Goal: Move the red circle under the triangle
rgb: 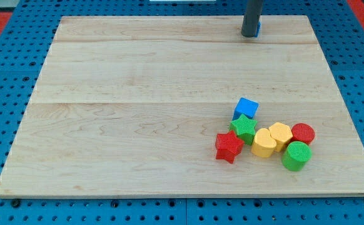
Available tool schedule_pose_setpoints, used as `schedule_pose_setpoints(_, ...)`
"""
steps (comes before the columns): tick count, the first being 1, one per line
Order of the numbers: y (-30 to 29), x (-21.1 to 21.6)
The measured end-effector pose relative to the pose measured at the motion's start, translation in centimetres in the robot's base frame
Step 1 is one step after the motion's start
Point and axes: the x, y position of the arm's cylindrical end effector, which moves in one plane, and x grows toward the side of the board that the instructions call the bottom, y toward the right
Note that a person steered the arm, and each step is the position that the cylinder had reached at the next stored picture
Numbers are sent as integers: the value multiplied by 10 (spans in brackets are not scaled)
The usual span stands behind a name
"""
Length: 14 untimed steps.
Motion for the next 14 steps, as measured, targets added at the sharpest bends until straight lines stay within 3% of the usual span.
schedule_pose_setpoints(3,0,-4)
schedule_pose_setpoints(4,39,36)
schedule_pose_setpoints(5,120,111)
schedule_pose_setpoints(6,156,217)
schedule_pose_setpoints(7,158,286)
schedule_pose_setpoints(8,156,320)
schedule_pose_setpoints(9,142,336)
schedule_pose_setpoints(11,87,322)
schedule_pose_setpoints(14,77,305)
